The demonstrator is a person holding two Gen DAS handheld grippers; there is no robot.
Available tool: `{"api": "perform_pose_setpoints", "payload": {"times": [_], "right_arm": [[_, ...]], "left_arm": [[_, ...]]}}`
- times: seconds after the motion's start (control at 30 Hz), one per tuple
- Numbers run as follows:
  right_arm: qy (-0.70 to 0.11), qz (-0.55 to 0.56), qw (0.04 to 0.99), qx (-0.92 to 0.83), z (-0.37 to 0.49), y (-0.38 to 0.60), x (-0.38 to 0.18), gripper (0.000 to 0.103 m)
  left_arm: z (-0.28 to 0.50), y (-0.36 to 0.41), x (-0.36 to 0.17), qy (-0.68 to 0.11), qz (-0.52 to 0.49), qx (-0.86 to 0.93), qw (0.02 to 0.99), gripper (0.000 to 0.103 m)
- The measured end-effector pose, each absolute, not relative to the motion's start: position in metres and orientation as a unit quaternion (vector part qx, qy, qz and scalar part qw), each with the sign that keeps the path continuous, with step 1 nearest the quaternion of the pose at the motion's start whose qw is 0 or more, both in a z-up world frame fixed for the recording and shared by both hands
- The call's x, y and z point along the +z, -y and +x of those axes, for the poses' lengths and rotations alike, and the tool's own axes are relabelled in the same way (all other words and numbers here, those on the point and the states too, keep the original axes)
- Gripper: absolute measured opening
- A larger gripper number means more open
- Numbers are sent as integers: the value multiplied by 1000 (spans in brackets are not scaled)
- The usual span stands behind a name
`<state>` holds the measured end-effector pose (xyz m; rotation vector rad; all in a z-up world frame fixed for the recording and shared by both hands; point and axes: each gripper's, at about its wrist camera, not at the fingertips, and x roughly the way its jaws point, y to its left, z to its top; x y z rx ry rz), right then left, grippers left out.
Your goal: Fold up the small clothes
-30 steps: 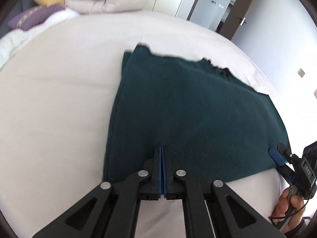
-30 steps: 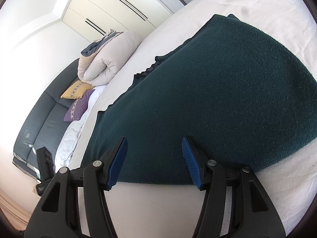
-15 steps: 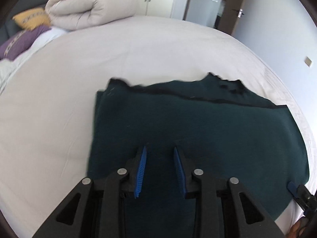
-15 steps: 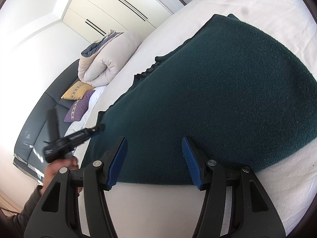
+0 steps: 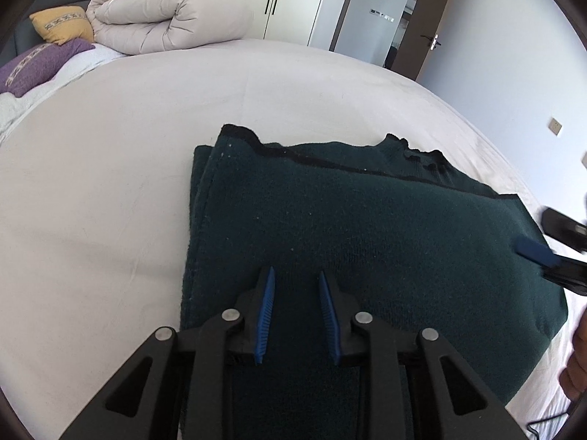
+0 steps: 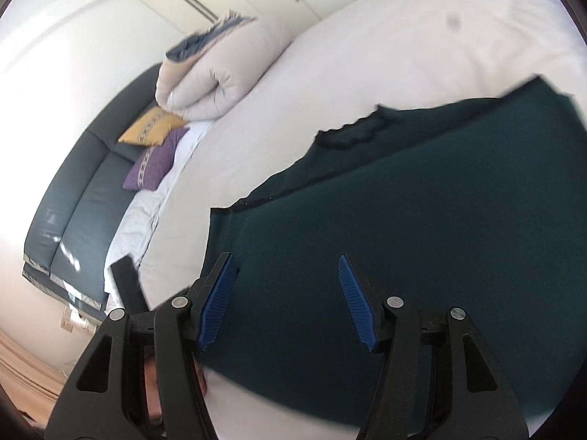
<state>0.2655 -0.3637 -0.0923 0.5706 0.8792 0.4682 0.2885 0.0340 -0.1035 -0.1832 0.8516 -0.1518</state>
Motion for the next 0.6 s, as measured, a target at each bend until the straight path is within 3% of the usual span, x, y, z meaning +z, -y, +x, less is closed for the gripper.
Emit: {"api": "perform_pose_setpoints", "payload": {"times": [0.13, 0.27, 0.6], "right_arm": [[-454, 328, 808, 184, 308, 381, -126, 53], [-406, 409, 799, 170, 308, 435, -130, 52], [-321, 457, 830, 9, 249, 564, -110, 55]], "left_arm": [[289, -38, -105, -411, -106, -83, 902, 28], [290, -42, -107, -410, -121, -91, 900, 28], [291, -39, -106, -410, -115, -88, 901, 28]]}}
